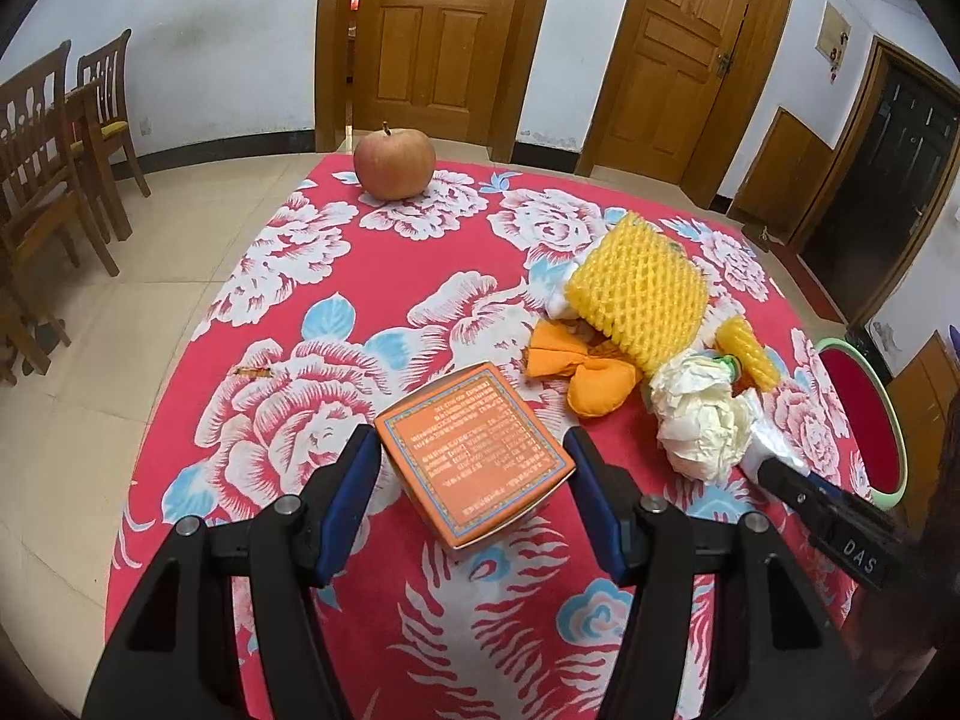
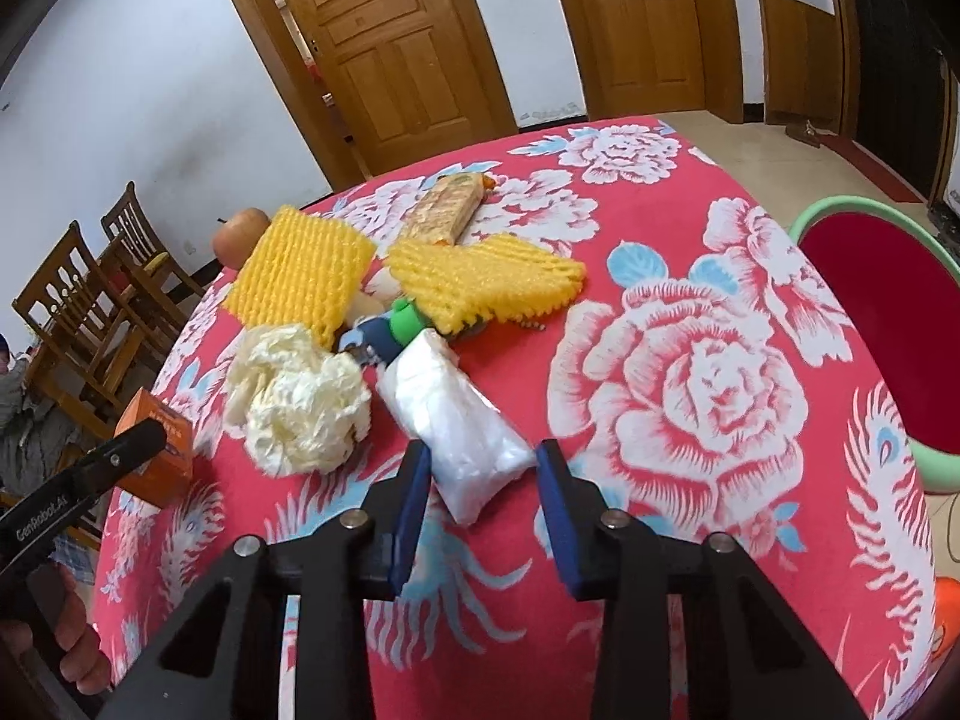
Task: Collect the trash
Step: 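Grasp the clear plastic bag with the right gripper while the left holds the carton, then carry the carton and the plastic bag in both grippers over the bucket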
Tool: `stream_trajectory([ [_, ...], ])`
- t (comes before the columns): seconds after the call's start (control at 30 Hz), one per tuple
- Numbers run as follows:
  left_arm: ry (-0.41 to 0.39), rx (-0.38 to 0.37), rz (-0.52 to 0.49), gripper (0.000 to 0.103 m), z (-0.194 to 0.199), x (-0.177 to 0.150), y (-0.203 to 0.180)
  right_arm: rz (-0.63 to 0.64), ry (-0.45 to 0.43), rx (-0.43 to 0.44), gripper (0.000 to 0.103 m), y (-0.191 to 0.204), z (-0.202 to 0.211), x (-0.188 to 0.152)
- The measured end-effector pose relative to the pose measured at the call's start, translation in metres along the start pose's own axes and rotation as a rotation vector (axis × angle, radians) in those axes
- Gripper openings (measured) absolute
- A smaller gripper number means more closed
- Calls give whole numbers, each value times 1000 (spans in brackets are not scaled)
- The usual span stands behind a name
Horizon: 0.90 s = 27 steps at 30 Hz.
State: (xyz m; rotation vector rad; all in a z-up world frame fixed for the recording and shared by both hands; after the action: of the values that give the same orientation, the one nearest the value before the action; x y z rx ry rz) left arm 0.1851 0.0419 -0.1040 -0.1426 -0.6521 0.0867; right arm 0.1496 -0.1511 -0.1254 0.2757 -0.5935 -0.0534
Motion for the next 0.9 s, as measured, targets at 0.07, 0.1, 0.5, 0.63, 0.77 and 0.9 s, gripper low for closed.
stream_trajectory([
  [0.07,-1,-5,-2,63,2,-1,-3,-6,-3,6,39,-1,5,-3],
  [0.1,-2,-6,-4,63,4,-2,-5,-11,-6,10,39,-1,7,-4],
  [0.5,-30,-54,-48,63,28,-1,-40,-63,-82,10,39,-23,54,-11],
  [0.63,-26,-91,-69,63,32,0,-58,-94,-123,-2,39,-35,72,-8],
  [0.77,-24,-103,-107,63,35,2,-77,-117,-159,-10,39,-48,88,-6],
  [0.9,-22,-134,-139,63,38,4,-101,-154,-191,-12,39,-64,101,-3],
])
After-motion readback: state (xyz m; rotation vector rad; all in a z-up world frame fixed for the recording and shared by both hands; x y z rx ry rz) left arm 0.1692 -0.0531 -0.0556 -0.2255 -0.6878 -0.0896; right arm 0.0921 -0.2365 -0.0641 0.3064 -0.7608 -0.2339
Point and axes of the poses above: each gripper's, at about its wrist camera, not at the fingertips, and z roughly against the way its jaws point, y to its left, x to its top, the point moved 9 cm from there along -z, roughly the way its jaws point, and after that the axes turned 3 degrees about y, right-handed, at the moved point
